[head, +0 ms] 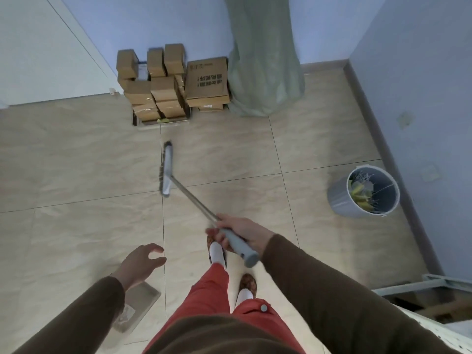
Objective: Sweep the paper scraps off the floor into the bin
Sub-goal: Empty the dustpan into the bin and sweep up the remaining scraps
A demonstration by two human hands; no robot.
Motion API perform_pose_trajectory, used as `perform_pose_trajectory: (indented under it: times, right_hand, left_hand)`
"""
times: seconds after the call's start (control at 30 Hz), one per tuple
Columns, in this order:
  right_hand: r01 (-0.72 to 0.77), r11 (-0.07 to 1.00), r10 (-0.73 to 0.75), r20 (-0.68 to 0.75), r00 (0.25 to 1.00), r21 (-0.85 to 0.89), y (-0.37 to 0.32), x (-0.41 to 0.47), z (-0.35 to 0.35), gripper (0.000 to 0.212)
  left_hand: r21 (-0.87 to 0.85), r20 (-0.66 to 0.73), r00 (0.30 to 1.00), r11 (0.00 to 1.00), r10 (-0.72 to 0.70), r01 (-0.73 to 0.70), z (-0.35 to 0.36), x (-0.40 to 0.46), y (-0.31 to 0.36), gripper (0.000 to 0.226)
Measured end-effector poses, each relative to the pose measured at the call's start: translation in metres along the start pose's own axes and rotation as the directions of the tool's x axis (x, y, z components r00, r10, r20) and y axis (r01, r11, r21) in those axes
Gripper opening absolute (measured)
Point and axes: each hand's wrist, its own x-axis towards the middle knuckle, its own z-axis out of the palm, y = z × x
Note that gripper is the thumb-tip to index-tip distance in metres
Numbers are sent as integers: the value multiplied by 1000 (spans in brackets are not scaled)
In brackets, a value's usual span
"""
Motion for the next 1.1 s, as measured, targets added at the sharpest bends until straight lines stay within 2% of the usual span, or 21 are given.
perform_pose_trajectory:
  times: [0.1,0.17,0.23,0.3,0.43,0.57,0.63,0.73,0.83,0.97,1.03,1.1]
  right_hand:
    - [-42,976,39,-18,999,-215,-42,72,43,4]
    - [-77,948,71,-32,997,-310,-74,116,63,14]
    - [-97,939,86,-49,995,-330,-108,151,68,15]
    - [-86,952,68,-70,995,-293,-136,172,58,13]
    - [15,998,-25,-162,987,-58,-169,177,8,22]
    - [161,955,-79,-310,947,249,-143,126,-52,20]
    - [197,899,-58,-339,939,391,-114,83,-71,25]
    - [223,834,-2,-402,916,504,-69,15,-77,26]
    - [222,802,38,-418,908,555,-39,-40,-73,25]
    - [262,778,-4,-413,911,570,-40,-100,-85,17]
    - [307,809,-54,-456,888,501,-47,-123,-99,16]
    - [341,872,-119,-521,845,352,-58,-138,-117,17]
  left_hand:
    - [29,-4,1000,1000,-8,8,-29,24,0,33]
    - [46,-23,1000,999,-8,9,-49,41,-2,31]
    - [71,-47,999,997,9,-6,-66,59,-2,29]
    - [96,-59,998,995,24,-19,-80,74,-2,27]
    - [159,-1,1000,987,19,-19,-100,105,4,27]
    - [210,63,997,976,41,-53,-110,131,31,26]
    - [231,85,994,969,75,-93,-110,142,54,26]
    - [256,110,986,955,127,-152,-103,153,96,26]
    - [270,136,976,941,171,-202,-90,159,139,25]
    - [273,166,959,924,230,-269,-68,158,194,27]
    - [272,168,955,919,246,-284,-55,154,219,27]
    - [264,151,955,921,256,-288,-41,148,240,27]
